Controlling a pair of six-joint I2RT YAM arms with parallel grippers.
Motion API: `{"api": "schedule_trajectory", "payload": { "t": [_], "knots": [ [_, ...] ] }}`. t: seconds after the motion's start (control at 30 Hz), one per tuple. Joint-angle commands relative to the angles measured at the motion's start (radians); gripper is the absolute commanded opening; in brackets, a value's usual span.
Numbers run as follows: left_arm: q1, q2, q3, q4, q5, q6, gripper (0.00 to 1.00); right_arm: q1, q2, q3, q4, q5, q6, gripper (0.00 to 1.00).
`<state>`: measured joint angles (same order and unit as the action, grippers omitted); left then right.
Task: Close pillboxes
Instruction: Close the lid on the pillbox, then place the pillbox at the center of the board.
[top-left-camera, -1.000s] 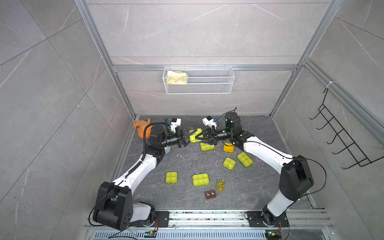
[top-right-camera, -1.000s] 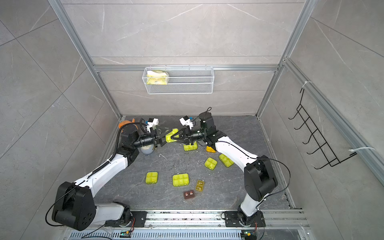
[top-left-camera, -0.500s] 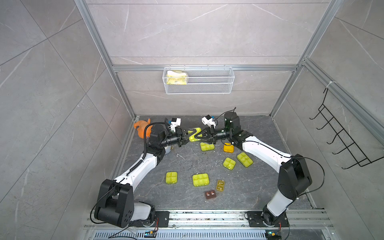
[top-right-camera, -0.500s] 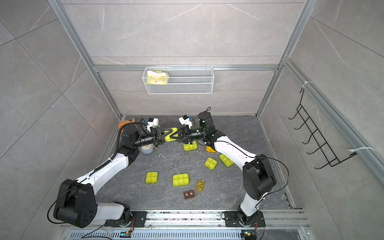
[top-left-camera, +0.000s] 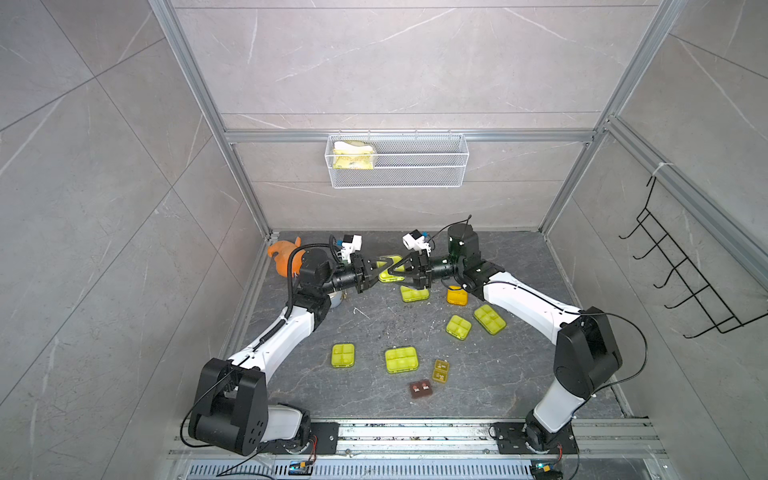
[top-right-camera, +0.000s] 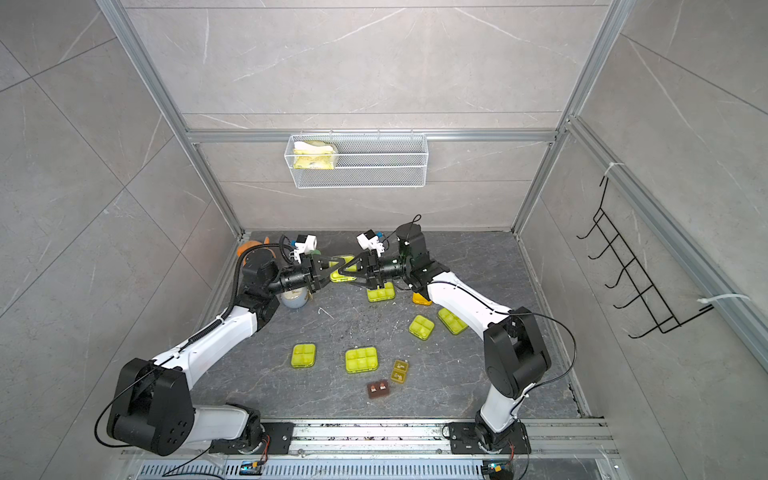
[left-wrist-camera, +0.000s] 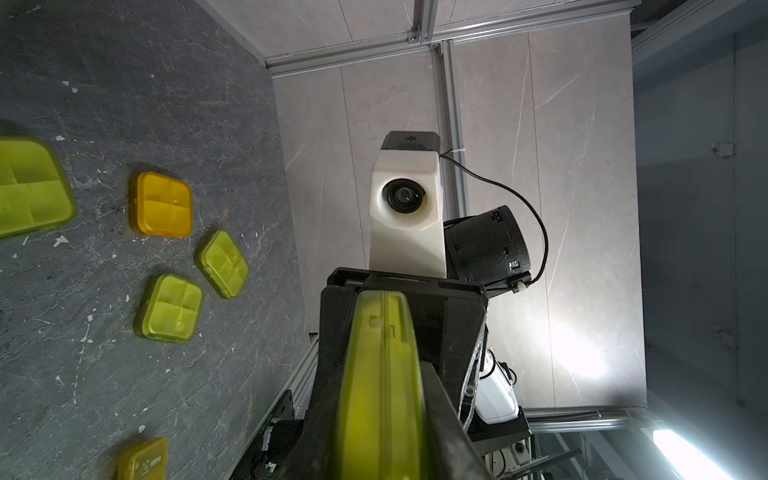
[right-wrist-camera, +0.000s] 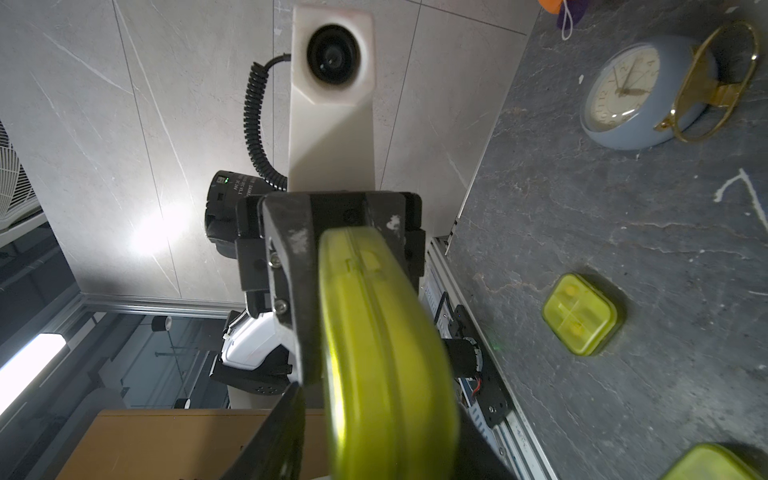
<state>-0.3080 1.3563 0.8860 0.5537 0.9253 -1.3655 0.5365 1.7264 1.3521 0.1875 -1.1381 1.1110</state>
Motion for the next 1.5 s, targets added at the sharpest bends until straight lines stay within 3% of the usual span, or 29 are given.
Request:
{"api": "schedule_trajectory", "payload": {
  "t": [0.0,0.2,0.3,0.4,0.47,0.6,0.7,0.97,1.2,1.3,1.47],
  "knots": [
    [0.0,-0.034,0.004,0.019,0.013,0.011,0.25,-0.002,0.0,0.006,0.015,-0.008,-0.013,0.52],
    [0.001,-0.044,0.003,-0.004,0.015,0.02,0.23,-0.025,-0.004,-0.002,0.021,-0.009,-0.016,0.52],
    [0.009,-0.069,0.011,-0.169,-0.014,0.1,0.22,-0.04,-0.005,0.002,-0.003,-0.017,-0.038,0.52],
    [0.023,-0.097,0.059,-0.529,-0.097,0.269,0.23,-0.078,-0.024,0.035,-0.249,-0.005,-0.244,0.56],
    [0.028,-0.108,0.079,-0.662,-0.153,0.339,0.23,-0.126,-0.043,0.055,-0.416,0.023,-0.364,0.58],
    [0.029,-0.105,0.055,-0.736,-0.196,0.381,0.23,-0.22,-0.078,0.088,-0.674,0.162,-0.52,0.59],
    [0.027,-0.082,0.032,-0.834,-0.25,0.423,0.23,-0.224,-0.08,0.112,-0.869,0.281,-0.653,0.59],
    [-0.021,0.027,-0.005,-0.903,-0.344,0.468,0.22,-0.216,-0.183,-0.073,-0.896,0.384,-0.693,0.59],
    [-0.127,0.227,0.168,-0.981,-0.421,0.537,0.22,-0.216,-0.256,-0.096,-0.977,0.415,-0.762,0.6],
    [-0.159,0.33,0.247,-1.002,-0.413,0.556,0.22,-0.216,-0.289,-0.097,-1.027,0.449,-0.795,0.6],
    [-0.19,0.442,0.283,-0.875,-0.34,0.509,0.23,-0.216,-0.338,-0.12,-1.061,0.46,-0.818,0.61]
  ]
}}
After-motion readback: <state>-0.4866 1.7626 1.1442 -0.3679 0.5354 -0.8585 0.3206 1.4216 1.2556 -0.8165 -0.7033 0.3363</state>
